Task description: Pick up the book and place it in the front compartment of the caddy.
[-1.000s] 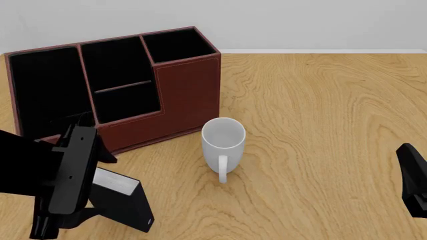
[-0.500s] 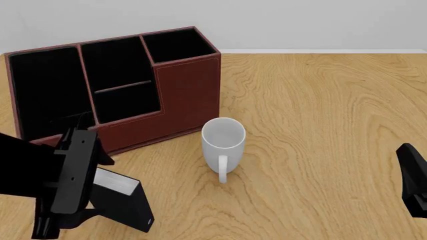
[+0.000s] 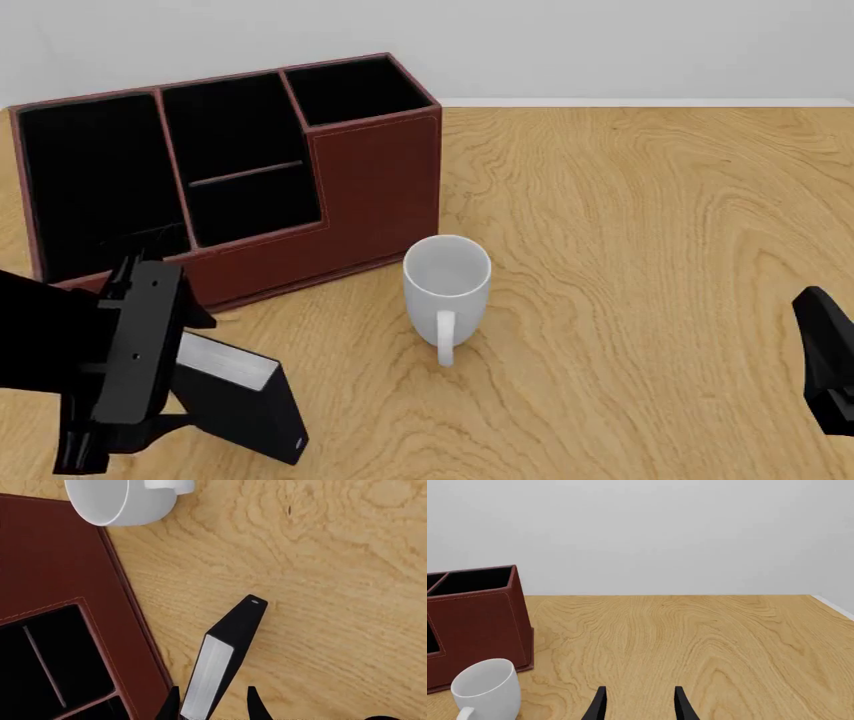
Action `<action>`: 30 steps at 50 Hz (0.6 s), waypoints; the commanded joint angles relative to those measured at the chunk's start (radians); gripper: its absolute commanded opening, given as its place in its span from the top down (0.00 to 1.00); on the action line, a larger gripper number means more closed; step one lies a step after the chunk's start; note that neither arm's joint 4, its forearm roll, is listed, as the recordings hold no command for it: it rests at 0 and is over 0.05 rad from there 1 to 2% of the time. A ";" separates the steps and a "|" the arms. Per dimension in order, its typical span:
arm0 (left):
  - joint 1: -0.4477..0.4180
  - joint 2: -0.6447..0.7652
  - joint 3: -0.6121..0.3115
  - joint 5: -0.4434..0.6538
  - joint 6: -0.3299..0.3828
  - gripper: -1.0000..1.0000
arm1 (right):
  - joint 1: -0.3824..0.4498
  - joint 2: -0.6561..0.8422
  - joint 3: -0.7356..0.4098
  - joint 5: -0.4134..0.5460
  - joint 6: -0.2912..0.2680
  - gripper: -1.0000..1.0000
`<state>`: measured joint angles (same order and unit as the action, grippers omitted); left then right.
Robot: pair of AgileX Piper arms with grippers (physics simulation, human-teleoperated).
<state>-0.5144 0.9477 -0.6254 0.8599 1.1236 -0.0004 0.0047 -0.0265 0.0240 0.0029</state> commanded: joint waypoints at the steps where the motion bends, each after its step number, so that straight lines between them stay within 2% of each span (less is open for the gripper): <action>1: 0.032 0.000 0.003 -0.009 0.019 0.00 | 0.000 0.000 0.000 0.000 0.000 0.00; 22: 0.082 0.015 -0.003 -0.036 0.057 0.00 | 0.000 0.000 0.000 0.000 0.000 0.00; 30: 0.073 0.027 -0.017 -0.038 0.046 0.00 | 0.000 0.000 0.000 0.000 0.000 0.00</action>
<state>-0.4467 0.9655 -0.6334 0.8290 1.1667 -0.0003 0.0047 -0.0265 0.0240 0.0029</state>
